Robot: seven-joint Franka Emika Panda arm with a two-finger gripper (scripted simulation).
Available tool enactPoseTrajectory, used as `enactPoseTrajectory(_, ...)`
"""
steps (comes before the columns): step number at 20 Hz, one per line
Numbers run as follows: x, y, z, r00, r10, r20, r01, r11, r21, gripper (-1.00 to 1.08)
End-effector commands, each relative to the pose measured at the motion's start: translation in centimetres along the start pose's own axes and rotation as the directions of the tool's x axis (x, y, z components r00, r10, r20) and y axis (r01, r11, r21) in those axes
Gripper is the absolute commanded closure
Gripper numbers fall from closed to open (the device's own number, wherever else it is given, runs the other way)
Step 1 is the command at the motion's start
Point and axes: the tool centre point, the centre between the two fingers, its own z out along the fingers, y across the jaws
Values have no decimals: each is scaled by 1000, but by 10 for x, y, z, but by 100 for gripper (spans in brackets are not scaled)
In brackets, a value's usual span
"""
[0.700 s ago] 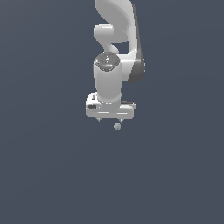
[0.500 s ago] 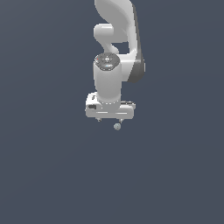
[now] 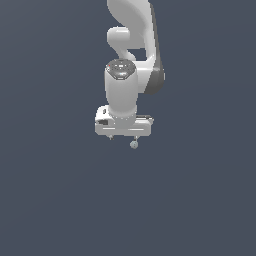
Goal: Pick up the object and move it to a goal position.
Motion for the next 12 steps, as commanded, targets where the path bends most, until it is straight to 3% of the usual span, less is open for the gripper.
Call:
enactPoseTrajectory(1,0,0,1,1000,1,0,-1,1000,0,-92)
enactPoseTrajectory(12,-16,-16,31,997,82,6,-82,997,3,-92)
